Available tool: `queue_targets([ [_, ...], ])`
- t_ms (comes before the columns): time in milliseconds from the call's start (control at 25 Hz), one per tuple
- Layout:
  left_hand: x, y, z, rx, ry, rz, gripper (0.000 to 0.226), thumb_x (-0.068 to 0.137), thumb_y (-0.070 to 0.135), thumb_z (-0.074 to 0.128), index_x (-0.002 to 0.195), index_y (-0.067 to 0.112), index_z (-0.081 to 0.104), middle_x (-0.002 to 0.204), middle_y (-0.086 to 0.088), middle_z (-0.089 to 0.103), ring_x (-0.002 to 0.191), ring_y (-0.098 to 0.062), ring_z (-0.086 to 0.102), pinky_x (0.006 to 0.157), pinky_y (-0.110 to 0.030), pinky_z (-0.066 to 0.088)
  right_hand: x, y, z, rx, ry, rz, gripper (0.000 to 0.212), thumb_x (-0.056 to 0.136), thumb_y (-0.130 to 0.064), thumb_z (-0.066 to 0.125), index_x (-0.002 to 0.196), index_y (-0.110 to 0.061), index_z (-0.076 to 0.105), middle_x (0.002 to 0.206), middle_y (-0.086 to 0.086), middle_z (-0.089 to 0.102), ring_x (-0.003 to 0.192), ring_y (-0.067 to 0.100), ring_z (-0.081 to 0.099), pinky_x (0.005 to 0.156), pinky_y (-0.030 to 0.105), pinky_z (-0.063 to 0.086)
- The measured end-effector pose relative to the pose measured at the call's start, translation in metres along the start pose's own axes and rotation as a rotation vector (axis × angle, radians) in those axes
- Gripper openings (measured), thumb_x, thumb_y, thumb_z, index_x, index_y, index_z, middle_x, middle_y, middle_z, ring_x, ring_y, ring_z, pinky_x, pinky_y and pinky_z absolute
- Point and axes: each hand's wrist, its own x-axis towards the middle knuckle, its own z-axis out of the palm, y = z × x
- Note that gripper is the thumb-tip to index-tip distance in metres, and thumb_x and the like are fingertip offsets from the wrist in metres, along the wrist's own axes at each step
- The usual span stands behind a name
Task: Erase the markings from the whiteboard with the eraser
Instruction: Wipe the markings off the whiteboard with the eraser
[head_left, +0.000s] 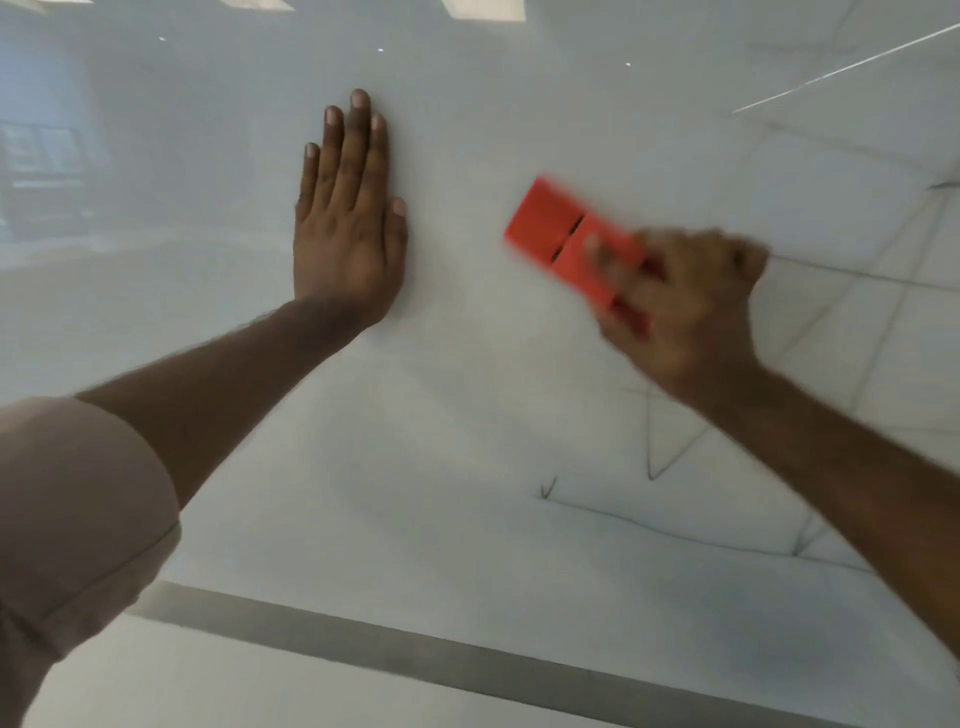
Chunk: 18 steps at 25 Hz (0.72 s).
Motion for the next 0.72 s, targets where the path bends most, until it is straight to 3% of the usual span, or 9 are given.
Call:
queue_targets([
  [240, -0.002, 0.024, 0.007, -0.008, 0.055, -0.103, 0.059, 0.101, 0.012, 0.03, 0.157, -0.003, 0.019, 0.166, -0.024, 0.018, 0.155, -0.039, 0.014, 0.128, -0.048, 0.01, -0.152, -0.032, 0.005, 0.117, -0.476, -0.696, 0.041, 0.094, -0.02, 0.053, 0.132, -0.036, 0.055, 0.12, -0.002, 0.059, 0.099, 0.021, 0.053, 0.081, 0.039, 0.031],
  [360, -0.004, 0.024, 0.009, 0.006, 0.068, -0.089, 0.058, 0.102, 0.011, 0.031, 0.157, -0.004, 0.02, 0.165, -0.025, 0.019, 0.154, -0.04, 0.014, 0.128, -0.049, 0.011, -0.155, 0.0, -0.011, 0.093, -0.502, -0.811, 0.043, 0.096, -0.014, 0.042, 0.132, -0.035, 0.053, 0.122, -0.002, 0.061, 0.105, 0.022, 0.059, 0.085, 0.04, 0.032],
  [520, -0.004, 0.029, 0.013, 0.012, 0.072, -0.095, 0.058, 0.102, 0.01, 0.032, 0.157, -0.004, 0.019, 0.165, -0.026, 0.019, 0.154, -0.041, 0.014, 0.127, -0.05, 0.011, -0.087, 0.04, -0.025, 0.015, -0.25, -0.57, 0.037, 0.099, -0.02, 0.053, 0.133, -0.035, 0.059, 0.118, 0.003, 0.067, 0.096, 0.025, 0.061, 0.08, 0.039, 0.03],
  [720, -0.004, 0.034, 0.007, -0.007, 0.042, -0.074, 0.063, 0.097, 0.006, 0.034, 0.156, -0.006, 0.019, 0.165, -0.027, 0.018, 0.154, -0.041, 0.013, 0.128, -0.049, 0.01, 0.01, 0.083, -0.047, -0.151, -0.071, -0.026, 0.049, 0.099, -0.043, 0.051, 0.147, -0.038, 0.041, 0.128, 0.006, 0.057, 0.106, 0.03, 0.048, 0.084, 0.039, 0.021],
])
